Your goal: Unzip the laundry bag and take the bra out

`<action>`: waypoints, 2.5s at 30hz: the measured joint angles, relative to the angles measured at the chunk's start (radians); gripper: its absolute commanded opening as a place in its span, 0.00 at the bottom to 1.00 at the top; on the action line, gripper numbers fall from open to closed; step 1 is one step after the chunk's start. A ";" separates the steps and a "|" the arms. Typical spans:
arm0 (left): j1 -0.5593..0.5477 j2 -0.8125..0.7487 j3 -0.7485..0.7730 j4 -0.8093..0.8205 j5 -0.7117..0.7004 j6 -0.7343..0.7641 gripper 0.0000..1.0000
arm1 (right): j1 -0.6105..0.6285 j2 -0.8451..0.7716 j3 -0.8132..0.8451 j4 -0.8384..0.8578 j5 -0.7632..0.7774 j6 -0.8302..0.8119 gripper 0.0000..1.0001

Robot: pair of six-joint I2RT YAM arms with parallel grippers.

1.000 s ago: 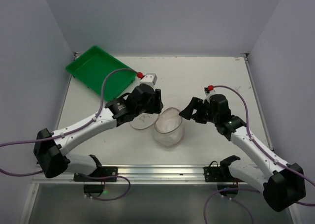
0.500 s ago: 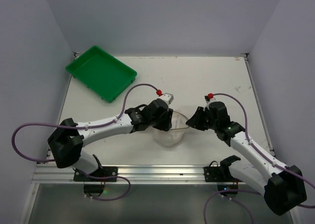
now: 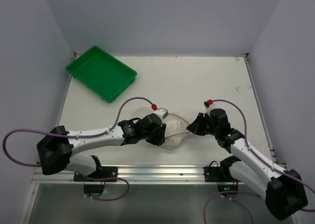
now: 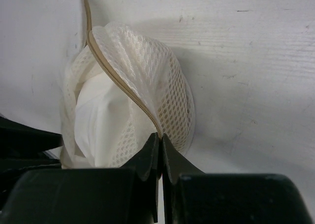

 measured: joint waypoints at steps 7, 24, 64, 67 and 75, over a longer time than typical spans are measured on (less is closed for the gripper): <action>-0.002 -0.024 -0.023 -0.070 -0.027 -0.021 0.50 | 0.000 0.034 -0.025 0.058 -0.035 -0.020 0.00; 0.064 0.282 0.502 -0.138 -0.038 0.081 0.51 | 0.000 -0.021 0.018 0.054 -0.032 -0.121 0.00; 0.082 0.281 0.378 -0.097 0.009 0.006 0.00 | 0.000 -0.057 -0.064 0.060 0.045 -0.040 0.00; 0.118 0.171 0.373 -0.089 0.002 0.014 0.00 | 0.000 -0.057 -0.064 0.060 0.056 -0.033 0.00; 0.183 0.047 0.336 -0.072 -0.030 0.038 0.00 | 0.000 -0.055 -0.064 0.060 0.072 -0.029 0.00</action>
